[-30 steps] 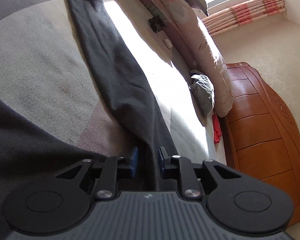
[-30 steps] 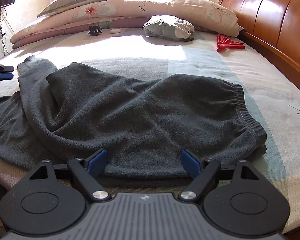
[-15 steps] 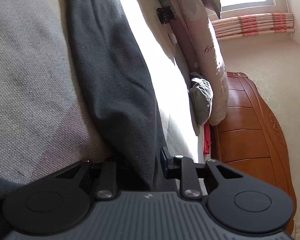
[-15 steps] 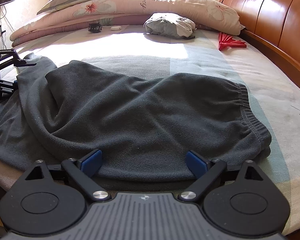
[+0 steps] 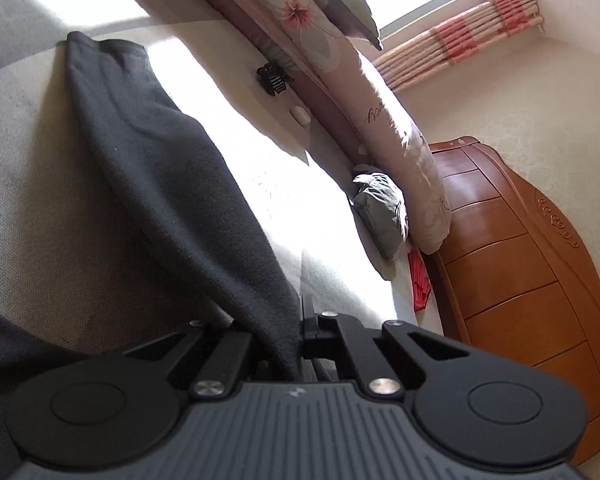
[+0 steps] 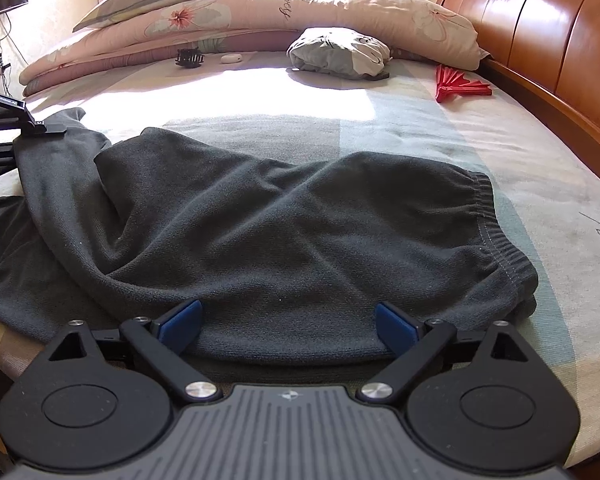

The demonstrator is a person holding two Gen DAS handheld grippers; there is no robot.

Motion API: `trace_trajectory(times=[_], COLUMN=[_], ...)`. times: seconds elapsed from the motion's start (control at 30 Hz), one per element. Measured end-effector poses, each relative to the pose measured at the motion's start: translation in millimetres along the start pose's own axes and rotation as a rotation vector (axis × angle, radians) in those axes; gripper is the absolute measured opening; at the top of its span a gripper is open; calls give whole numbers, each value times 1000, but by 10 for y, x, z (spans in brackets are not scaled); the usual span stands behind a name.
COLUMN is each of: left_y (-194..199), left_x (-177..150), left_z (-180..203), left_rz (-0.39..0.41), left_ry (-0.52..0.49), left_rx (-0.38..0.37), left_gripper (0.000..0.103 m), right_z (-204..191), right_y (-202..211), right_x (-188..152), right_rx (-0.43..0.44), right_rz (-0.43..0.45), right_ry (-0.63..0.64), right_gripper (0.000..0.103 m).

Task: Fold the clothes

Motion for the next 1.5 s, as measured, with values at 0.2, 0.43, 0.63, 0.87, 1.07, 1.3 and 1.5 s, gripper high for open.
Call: trace_trajectory(times=[0.2, 0.43, 0.63, 0.87, 1.07, 1.3, 1.5], left_y=[472, 863, 943, 1036, 1029, 1064, 1066], left_x=[-195, -463, -651, -677, -637, -617, -658], left_z=[290, 174, 46, 100, 211, 246, 201], left_rz=[42, 62, 53, 55, 59, 62, 36], left_ry=[-100, -72, -65, -56, -75, -82, -129], left_rx=[12, 54, 118, 93, 76, 66, 117], left_gripper=[0, 0, 0, 0, 0, 0, 0], right_z=[-89, -230, -590, -1019, -1386, -1544, -1440], right_y=[203, 360, 391, 304, 245, 72, 274], right_x=[30, -5, -131, -236, -270, -342, -308], right_rx=[34, 101, 124, 100, 87, -37, -56], right_rz=[46, 66, 75, 67, 103, 124, 148], right_ry=[-1, 52, 265, 584, 794, 926, 940], right_gripper=[93, 62, 45, 31, 30, 10, 3])
Point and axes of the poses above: each gripper's, at about its wrist camera, not at the fingertips, and y roughly against the way its jaws point, z to its right, x to its top, the point moved 6 cm from there along -y, roughly the way its jaws point, and after that the axes turned 9 degrees about -z, right-handed, at the moved point
